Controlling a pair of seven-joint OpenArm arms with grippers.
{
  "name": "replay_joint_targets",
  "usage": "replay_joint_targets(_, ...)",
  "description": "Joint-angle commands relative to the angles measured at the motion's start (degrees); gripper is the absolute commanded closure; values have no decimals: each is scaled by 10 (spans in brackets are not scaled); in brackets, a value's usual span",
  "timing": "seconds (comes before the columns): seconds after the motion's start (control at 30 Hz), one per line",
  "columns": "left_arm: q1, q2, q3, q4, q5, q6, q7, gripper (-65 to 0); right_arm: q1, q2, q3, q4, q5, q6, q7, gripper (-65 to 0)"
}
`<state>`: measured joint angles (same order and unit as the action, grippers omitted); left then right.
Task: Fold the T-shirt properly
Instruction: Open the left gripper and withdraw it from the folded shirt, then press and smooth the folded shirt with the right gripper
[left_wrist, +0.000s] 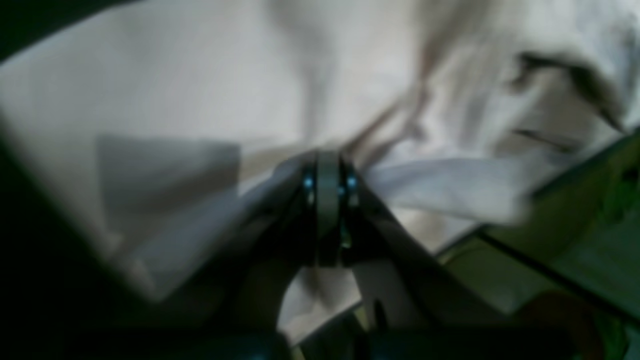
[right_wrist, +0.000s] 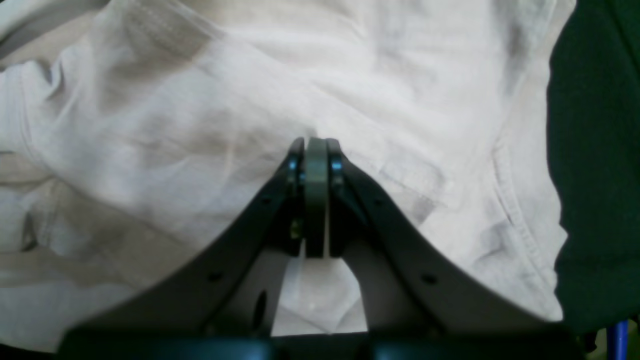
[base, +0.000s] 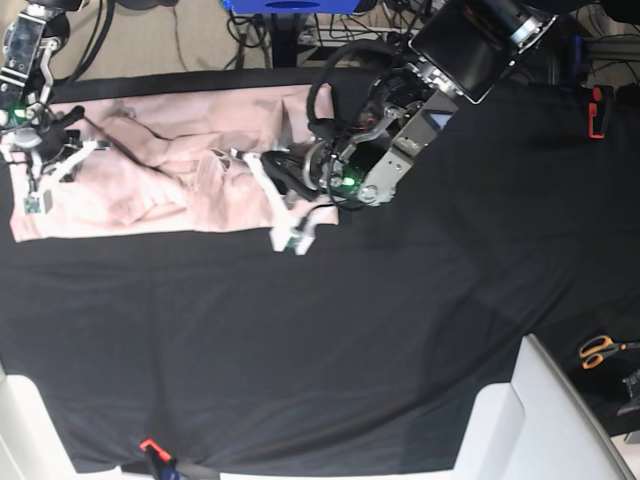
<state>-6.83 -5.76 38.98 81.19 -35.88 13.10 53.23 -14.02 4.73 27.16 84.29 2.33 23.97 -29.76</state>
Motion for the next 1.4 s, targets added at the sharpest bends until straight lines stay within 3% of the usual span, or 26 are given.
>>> replay_joint_targets(0.0, -9, 14, 1, 9, -6, -21, -4, 0, 4, 7, 2, 11, 3, -1, 11, -2)
replay_joint_targets(0.23, -15, 32, 42, 8, -6, -95, -3, 0, 3, 7, 3, 11, 3, -1, 11, -2)
replay_joint_targets(0.53, -16, 43, 51, -21, -6, -102, -3, 0, 6, 7, 3, 18, 3, -1, 11, -2)
replay_joint_targets(0.6, -17, 38, 49, -8, -6, -102, -3, 0, 4, 7, 3, 37, 4, -1, 11, -2)
replay_joint_targets(0.67, -15, 10, 35, 32, -6, -98, -4, 0, 2, 5, -2, 68, 4, -1, 4, -2)
replay_joint_targets(0.8, 31, -60, -85, 119, -4, -96, -3, 0, -6, -24, -5, 152, 4, 6, -55, -2)
replay_joint_targets(0.93, 110, -123, -256, 147, 0, -96, -4, 0, -27, -38, -64, 226, 4, 67, -122, -2)
replay_joint_targets(1.03, 177, -157, -376, 145, 1, -99, -8, 0, -41, -64, -106, 246, 4, 75, -147, -2)
replay_joint_targets(1.23, 247, -164, -570, 146, 1, -100, -9, 0, -60, -89, -203, 243, 4, 76, -166, -2)
replay_joint_targets(1.37, 252, -162, -623, 144, 1, -100, -9, 0, -63, -90, -278, 241, 4, 73, -167, -2)
